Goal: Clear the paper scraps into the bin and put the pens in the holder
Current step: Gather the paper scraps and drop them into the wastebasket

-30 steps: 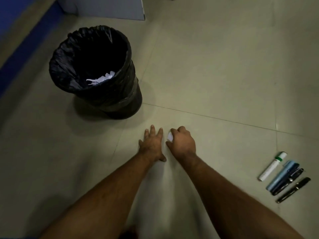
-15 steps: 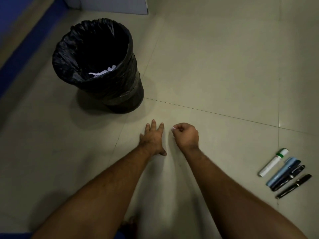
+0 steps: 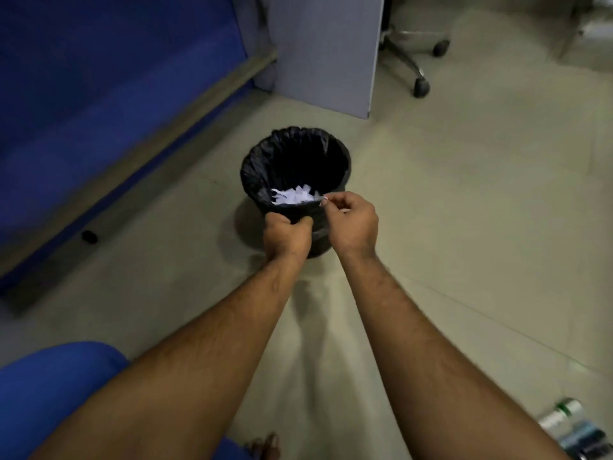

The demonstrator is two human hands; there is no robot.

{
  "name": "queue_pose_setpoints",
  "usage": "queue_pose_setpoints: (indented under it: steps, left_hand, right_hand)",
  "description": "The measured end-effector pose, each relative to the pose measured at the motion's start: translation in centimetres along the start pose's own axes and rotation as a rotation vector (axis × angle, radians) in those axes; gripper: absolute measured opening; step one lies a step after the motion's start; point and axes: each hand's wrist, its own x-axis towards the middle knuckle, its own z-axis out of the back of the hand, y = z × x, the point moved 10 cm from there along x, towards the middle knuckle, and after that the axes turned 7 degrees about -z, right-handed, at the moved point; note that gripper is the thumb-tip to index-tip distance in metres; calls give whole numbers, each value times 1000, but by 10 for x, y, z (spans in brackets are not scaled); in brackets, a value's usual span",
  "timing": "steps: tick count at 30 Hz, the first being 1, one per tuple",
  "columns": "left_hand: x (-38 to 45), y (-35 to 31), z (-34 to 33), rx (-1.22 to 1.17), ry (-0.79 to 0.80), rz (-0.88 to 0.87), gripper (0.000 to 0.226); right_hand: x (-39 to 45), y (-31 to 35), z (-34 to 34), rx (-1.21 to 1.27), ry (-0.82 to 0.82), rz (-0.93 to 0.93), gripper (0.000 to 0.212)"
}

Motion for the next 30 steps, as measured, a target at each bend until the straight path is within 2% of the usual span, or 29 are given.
queue_pose_setpoints:
  steps: [2, 4, 8, 11, 13, 14, 17, 19, 22, 25, 27, 30]
  left_hand:
    - [12, -15, 18, 24, -62, -78, 51]
    - [24, -23, 20, 146, -28, -167, 68]
    - [44, -14, 8, 262, 77, -203, 60]
    - [45, -15, 10, 267, 101, -204, 52]
    - [47, -18, 17, 263, 93, -230, 41]
    - [50, -20, 21, 257, 89, -248, 38]
    - [59, -14, 39, 232, 84, -252, 34]
    - [67, -1, 58, 214, 42, -206, 32]
    - [84, 24, 91, 148, 10, -118, 30]
    - [96, 29, 112, 53, -10, -91, 36]
    - [99, 26, 110, 9, 14, -74, 40]
    - [93, 24, 93, -40, 59, -26, 50]
  right_hand:
    - [7, 27, -18, -85, 8, 37, 12]
    - [15, 43, -37, -215, 29, 73, 16]
    - [16, 31, -63, -492, 87, 65, 28]
    - [3, 29, -45, -402, -41, 158, 34]
    - [1, 19, -31, -299, -142, 100, 44]
    - [5, 9, -29, -246, -154, 9, 50]
    - [14, -9, -53, -77, -63, -223, 48]
    - [12, -8, -84, -55, 64, -297, 44]
    - [20, -39, -145, 26, 220, -382, 53]
    - [-1, -14, -175, 263, 375, -455, 16]
    - [-15, 7, -178, 341, 398, -477, 18]
    - [-16, 14, -160, 254, 237, -428, 25]
